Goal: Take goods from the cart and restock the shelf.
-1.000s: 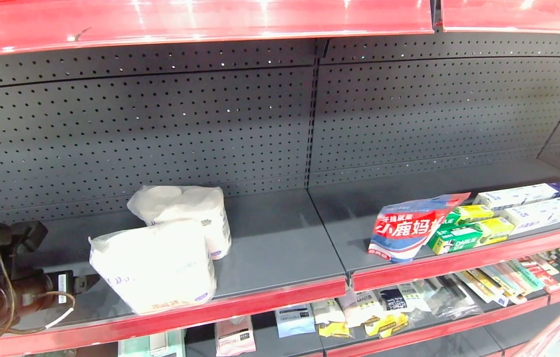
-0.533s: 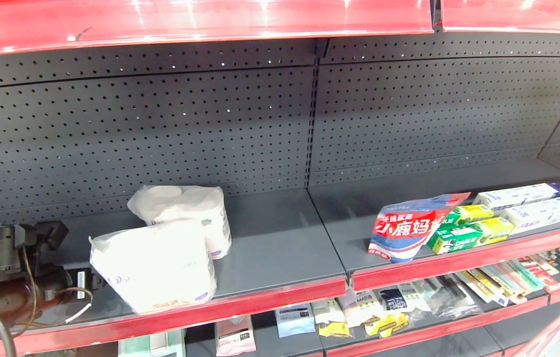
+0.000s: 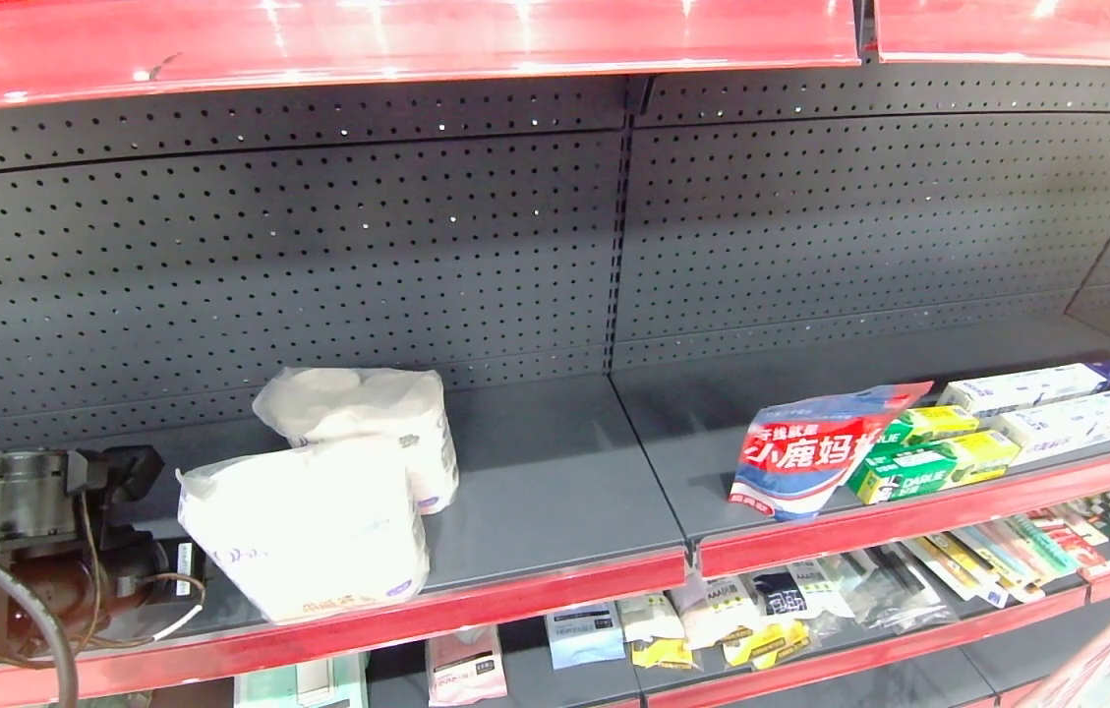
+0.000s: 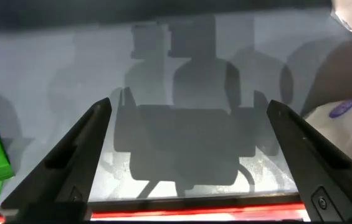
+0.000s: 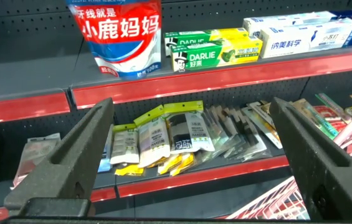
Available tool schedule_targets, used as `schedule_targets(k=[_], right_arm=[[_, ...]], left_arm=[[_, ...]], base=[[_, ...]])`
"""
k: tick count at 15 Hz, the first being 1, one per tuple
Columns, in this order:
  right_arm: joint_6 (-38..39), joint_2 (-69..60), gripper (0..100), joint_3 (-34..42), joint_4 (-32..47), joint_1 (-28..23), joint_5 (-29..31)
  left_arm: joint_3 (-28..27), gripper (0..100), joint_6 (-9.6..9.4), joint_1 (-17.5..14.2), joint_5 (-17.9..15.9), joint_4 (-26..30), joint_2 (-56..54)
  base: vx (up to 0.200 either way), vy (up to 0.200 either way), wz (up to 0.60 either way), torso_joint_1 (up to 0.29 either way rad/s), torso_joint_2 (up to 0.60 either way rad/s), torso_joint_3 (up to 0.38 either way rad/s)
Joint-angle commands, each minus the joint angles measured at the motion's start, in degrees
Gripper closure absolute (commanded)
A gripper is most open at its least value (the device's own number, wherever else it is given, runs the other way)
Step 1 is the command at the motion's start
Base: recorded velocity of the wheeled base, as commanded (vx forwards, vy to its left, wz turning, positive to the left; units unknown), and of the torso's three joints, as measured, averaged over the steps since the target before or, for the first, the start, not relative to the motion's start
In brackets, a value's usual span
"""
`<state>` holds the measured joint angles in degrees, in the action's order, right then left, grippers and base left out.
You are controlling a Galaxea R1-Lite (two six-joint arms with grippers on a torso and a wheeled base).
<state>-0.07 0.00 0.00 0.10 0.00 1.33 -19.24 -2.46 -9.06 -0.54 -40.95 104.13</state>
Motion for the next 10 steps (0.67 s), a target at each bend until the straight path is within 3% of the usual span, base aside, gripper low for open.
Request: schedule_targets(k=[1, 5, 10], right_arm=[[-0.01, 0.09, 0, 0.0, -0.01, 0.0, -0.01], [-0.01, 0.09, 0, 0.0, -0.01, 0.0, 0.08], [-0.01, 0.09, 0, 0.0, -0.01, 0.0, -0.01]], left_arm=[[-0.1, 0, 0.0, 0.44, 0.01, -0.01, 0.55], [-0.27, 0, 0.0, 2.99, 0.01, -0.45, 0.72], [-0.1, 0, 0.0, 3.7, 0.01, -1.94, 1.07]], base=[[0.0, 0.0, 0.0, 0.0, 0.0, 0.0], [0.0, 0.0, 0.0, 0.0, 0.0, 0.0], [0.0, 0.0, 0.0, 0.0, 0.0, 0.0]])
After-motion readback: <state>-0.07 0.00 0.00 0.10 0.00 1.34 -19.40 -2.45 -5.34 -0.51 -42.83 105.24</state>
